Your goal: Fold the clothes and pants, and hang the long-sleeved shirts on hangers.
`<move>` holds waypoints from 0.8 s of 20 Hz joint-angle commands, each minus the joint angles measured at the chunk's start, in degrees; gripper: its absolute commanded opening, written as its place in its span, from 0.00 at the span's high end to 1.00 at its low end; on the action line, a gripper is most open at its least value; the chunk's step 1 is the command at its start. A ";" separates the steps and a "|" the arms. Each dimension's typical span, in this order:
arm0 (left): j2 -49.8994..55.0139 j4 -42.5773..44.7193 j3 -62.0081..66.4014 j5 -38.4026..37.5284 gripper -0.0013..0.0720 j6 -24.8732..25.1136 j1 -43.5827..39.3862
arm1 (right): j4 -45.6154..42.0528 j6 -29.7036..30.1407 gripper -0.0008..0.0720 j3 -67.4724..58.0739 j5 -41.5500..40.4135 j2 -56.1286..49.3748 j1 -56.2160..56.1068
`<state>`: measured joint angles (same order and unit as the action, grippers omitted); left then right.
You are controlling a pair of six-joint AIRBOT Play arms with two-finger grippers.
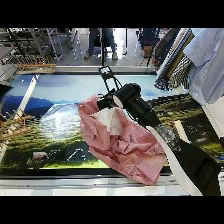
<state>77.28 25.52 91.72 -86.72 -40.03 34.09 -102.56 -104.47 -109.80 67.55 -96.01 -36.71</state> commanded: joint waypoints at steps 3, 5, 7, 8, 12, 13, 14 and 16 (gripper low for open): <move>6.80 -9.60 -0.02 -18.64 0.96 6.45 -8.90 | -1.70 0.17 0.96 -0.07 -0.09 0.28 2.08; 9.29 -9.73 -0.02 -17.64 0.96 6.43 -11.65 | -1.64 0.20 0.96 -0.07 -0.09 0.28 1.97; 11.50 -9.73 -0.02 -17.64 0.96 6.43 -14.40 | -1.64 0.17 0.96 -0.07 -0.11 0.28 1.97; 12.39 -9.73 -0.02 -17.66 0.96 6.40 -15.50 | -1.64 0.17 0.96 -0.07 -0.11 0.28 1.97; 15.56 -9.57 -0.02 -15.21 0.96 5.25 -18.60 | -1.55 0.17 0.96 -0.07 -0.04 0.52 1.84; 16.15 -9.53 -0.02 -13.16 0.96 4.66 -18.91 | -1.55 0.20 0.96 -0.07 -0.07 0.79 1.66; 16.55 -9.53 -0.02 -10.67 0.97 4.66 -18.99 | -1.38 0.20 0.96 -0.07 -0.04 1.27 1.36; 16.68 -9.53 0.00 -5.60 0.97 4.68 -18.97 | -1.31 0.70 0.96 -0.07 0.22 2.21 0.81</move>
<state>92.97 16.05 91.72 -98.59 -34.76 15.81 -104.09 -104.22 -109.80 67.48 -94.74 -35.35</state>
